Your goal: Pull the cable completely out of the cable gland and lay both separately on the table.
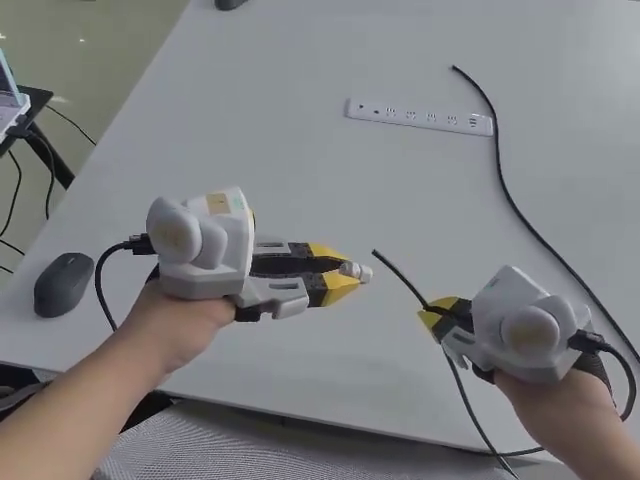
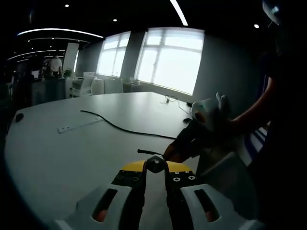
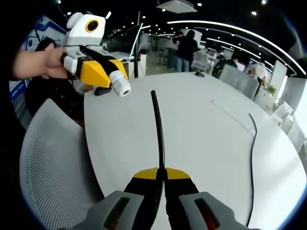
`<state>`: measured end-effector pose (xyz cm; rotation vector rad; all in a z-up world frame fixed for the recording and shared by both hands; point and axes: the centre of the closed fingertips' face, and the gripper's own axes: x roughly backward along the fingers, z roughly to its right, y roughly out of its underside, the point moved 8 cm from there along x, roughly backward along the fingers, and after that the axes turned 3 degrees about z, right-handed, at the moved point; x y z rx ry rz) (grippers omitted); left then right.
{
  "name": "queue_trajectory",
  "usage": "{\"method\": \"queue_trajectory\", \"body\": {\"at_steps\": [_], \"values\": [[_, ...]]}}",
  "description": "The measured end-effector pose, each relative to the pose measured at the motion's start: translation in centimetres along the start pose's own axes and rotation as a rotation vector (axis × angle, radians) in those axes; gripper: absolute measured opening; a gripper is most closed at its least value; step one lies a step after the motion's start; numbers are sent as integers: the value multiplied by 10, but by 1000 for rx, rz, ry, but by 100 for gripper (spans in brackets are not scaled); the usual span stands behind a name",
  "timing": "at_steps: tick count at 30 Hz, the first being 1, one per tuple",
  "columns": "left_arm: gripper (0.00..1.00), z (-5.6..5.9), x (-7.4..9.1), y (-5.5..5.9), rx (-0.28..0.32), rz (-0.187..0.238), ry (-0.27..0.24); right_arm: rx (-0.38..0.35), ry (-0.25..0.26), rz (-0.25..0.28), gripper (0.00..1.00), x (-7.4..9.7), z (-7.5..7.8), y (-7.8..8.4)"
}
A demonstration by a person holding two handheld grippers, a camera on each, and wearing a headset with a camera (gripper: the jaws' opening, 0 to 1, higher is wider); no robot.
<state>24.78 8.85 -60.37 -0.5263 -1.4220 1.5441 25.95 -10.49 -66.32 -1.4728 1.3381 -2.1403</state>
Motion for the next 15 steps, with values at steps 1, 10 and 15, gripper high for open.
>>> {"method": "queue_trajectory", "body": {"at_steps": [1,10,15], "values": [[15,0,1,1,4,2,0,5,0,-7,0,-1,0,0],[15,-2,8,11,13,-11,14,70,-2,-17,0,-10,-2,-18],[15,-8,11,22,27,-25,15,78,11,-36,0,-23,0,-28]]}}
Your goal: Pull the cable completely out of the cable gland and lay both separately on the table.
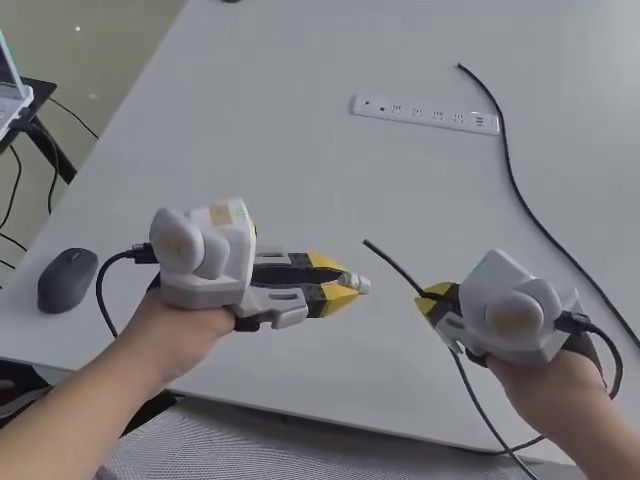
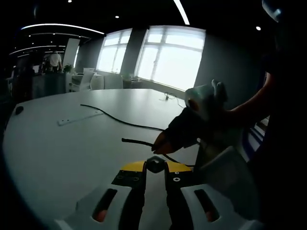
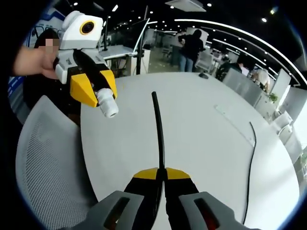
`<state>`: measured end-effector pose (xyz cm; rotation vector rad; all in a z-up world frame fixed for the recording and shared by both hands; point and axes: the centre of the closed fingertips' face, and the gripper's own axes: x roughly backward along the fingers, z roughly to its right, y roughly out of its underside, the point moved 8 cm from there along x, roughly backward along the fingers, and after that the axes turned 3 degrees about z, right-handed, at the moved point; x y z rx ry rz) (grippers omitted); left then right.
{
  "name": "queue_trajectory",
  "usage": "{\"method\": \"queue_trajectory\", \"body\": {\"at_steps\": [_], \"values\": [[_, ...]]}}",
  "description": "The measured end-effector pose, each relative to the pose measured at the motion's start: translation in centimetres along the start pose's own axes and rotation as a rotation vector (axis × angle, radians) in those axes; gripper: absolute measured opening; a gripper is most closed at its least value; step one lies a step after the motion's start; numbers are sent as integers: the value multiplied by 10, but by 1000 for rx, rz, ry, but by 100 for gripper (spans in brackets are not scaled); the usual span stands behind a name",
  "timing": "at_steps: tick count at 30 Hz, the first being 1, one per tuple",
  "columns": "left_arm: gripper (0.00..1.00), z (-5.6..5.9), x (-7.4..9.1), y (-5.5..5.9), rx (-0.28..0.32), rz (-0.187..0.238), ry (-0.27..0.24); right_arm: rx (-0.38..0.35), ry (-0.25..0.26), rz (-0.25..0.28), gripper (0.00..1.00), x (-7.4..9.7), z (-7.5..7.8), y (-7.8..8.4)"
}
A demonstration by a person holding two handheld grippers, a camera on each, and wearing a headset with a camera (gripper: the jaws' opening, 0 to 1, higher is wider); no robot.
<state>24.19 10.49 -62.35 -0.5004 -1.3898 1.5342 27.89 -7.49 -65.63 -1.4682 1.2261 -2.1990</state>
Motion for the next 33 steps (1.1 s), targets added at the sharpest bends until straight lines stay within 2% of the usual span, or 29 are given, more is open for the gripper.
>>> {"method": "queue_trajectory", "body": {"at_steps": [7,9,19,24,28,33], "values": [[15,-9,6,6,13,9,-4,6,-8,0,0,-16,1,-20],[15,-14,9,8,14,14,-23,19,-8,-1,0,-22,0,-26],[15,-28,26,25,37,7,-28,54,1,-25,0,-56,-4,-51],[15,-34,37,39,49,-11,-28,81,-13,-32,0,-79,-12,-66],[15,-36,44,46,62,-13,-26,115,-25,-41,0,-96,-21,-78],[15,-41,52,57,75,-21,-25,161,-58,-43,0,-122,-33,-92]]}}
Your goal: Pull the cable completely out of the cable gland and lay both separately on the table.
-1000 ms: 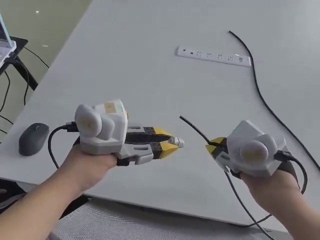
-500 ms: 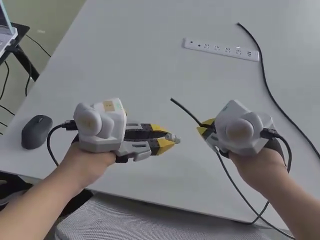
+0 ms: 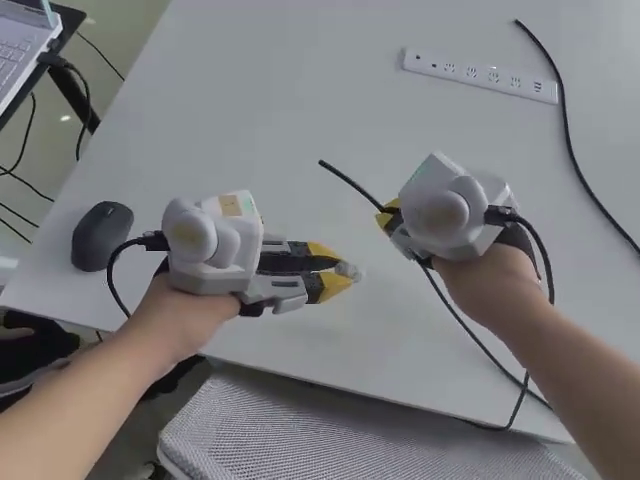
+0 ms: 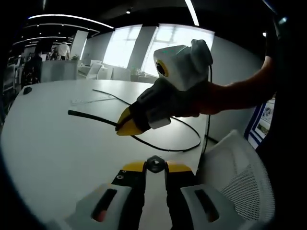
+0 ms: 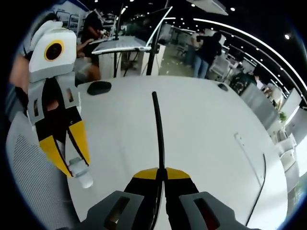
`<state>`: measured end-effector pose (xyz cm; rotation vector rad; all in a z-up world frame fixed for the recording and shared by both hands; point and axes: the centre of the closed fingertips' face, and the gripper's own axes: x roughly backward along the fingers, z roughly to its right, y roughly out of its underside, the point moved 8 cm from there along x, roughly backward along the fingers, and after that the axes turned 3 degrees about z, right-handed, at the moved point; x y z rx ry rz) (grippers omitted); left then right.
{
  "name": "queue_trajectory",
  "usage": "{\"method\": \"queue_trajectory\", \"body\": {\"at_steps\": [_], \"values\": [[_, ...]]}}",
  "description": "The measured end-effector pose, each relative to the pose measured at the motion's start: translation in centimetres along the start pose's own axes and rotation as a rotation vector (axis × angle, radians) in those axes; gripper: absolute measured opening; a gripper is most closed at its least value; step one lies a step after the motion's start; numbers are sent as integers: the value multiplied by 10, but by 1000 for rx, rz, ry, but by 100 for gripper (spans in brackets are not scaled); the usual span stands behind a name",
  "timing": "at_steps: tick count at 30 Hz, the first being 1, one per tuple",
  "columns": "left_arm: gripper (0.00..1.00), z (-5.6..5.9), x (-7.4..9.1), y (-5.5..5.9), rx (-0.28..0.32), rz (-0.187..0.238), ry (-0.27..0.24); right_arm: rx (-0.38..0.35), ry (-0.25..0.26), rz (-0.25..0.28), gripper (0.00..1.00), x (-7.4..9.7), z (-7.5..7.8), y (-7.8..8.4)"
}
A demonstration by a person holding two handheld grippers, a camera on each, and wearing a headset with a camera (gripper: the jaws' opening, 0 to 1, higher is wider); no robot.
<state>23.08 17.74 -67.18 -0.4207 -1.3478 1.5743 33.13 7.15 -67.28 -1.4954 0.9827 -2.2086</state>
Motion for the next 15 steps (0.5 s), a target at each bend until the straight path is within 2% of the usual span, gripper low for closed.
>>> {"method": "queue_trajectory", "body": {"at_steps": [2,6,9,15], "values": [[15,-4,4,5,15,1,-1,39,-17,-3,0,-11,-4,-7],[15,-9,9,15,27,-14,4,48,-45,-3,0,-26,-11,-18],[15,-16,13,23,43,-22,5,84,-71,-8,0,-38,-19,-25],[15,-26,13,34,51,-39,16,93,-143,-23,0,-61,-31,-23]]}}
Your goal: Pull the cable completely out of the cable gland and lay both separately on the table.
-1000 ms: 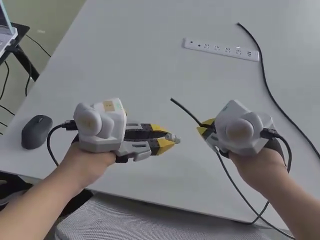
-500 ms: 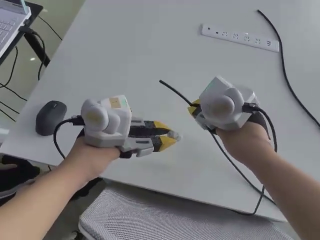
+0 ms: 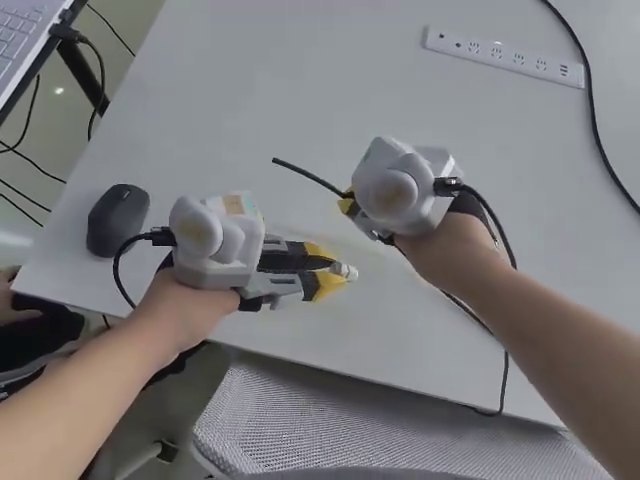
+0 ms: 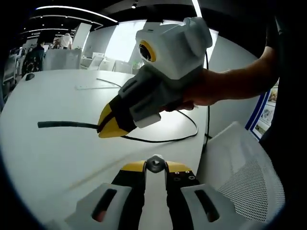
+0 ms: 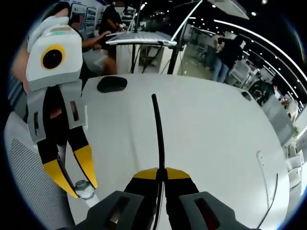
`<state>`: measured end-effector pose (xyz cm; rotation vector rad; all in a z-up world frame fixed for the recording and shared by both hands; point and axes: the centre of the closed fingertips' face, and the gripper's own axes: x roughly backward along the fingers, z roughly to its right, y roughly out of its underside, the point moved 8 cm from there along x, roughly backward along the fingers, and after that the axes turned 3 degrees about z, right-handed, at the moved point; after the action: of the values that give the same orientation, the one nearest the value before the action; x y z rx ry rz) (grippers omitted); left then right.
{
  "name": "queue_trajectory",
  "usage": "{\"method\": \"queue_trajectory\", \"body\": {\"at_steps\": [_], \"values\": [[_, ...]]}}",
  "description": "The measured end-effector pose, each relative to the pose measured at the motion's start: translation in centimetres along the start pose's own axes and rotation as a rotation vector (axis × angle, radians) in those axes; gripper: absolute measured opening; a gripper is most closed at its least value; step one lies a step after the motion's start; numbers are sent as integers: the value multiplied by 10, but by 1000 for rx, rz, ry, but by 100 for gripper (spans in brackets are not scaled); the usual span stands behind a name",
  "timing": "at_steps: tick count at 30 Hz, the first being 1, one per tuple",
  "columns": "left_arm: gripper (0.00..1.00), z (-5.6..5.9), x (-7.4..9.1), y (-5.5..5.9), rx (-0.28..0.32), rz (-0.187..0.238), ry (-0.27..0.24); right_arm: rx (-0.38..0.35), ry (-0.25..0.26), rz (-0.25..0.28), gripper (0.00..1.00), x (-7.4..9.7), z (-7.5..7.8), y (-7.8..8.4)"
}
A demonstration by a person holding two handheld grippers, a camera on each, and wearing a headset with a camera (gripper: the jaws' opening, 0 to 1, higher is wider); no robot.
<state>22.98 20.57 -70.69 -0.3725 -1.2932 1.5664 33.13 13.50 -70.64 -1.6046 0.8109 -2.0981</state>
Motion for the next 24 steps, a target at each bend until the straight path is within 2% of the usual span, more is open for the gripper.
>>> {"method": "queue_trajectory", "body": {"at_steps": [5,8,12,13,16,19,24], "values": [[15,-12,-5,13,9,-17,2,-1,-36,-22,0,-17,-4,6],[15,-15,-8,24,7,-51,2,-1,-48,-40,0,-24,-6,8],[15,-21,-9,34,33,-53,-11,-3,-60,-58,0,-33,-9,11],[15,-21,-10,36,34,-66,-12,0,-62,-63,0,-34,-9,12],[15,-21,-10,39,26,-76,-7,-11,-75,-61,0,-37,-10,12],[15,-25,-10,43,33,-91,-23,-18,-83,-63,0,-43,-10,15],[15,-30,-8,44,45,-84,-41,-20,-88,-71,0,-47,-11,17]]}}
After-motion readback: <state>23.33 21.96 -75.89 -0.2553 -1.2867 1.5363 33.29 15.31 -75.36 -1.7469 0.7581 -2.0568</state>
